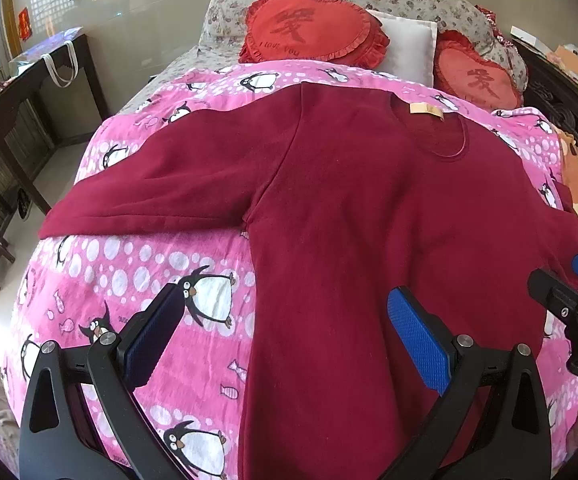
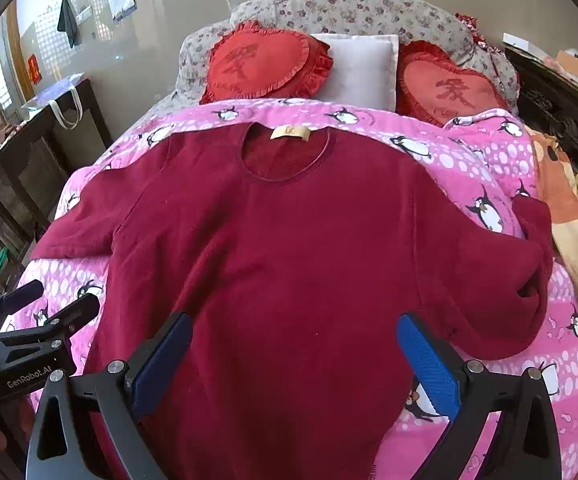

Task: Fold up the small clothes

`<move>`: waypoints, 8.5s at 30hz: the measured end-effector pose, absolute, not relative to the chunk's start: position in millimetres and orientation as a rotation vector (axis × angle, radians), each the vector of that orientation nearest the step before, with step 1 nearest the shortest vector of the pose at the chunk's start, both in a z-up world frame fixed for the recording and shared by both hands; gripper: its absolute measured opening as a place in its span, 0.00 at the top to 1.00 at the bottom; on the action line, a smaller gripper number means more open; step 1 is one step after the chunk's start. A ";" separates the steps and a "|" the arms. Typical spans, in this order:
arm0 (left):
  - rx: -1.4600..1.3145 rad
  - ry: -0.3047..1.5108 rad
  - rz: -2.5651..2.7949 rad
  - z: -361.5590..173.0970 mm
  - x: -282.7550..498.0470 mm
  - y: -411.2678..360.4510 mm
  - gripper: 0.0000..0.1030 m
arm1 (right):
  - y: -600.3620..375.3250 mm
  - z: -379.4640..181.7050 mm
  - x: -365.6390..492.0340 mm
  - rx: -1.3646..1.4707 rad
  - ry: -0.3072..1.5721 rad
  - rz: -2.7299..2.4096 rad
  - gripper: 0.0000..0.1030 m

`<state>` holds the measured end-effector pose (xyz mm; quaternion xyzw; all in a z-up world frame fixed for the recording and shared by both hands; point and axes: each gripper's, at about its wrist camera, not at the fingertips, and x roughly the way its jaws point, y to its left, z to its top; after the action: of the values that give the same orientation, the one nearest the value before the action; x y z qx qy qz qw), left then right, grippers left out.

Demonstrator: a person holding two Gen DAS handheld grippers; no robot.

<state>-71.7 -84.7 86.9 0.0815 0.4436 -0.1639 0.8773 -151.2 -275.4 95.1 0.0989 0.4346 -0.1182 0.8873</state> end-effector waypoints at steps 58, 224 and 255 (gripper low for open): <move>0.126 0.976 -0.272 62.8 -24.8 -65.9 0.01 | -261.1 62.1 -109.1 0.236 0.992 -0.181 0.01; 0.218 1.027 -0.452 41.1 -23.8 -170.2 0.28 | -445.7 69.3 -235.4 0.614 0.766 -0.273 0.55; 0.098 0.996 -0.482 78.7 -17.9 -149.4 0.28 | -570.1 115.9 -232.2 0.720 0.577 -0.288 0.91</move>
<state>-17.9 -149.4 78.7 0.0464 0.4730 -0.2287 0.8496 -232.2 -570.1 115.9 0.3463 0.2772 -0.1382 0.8855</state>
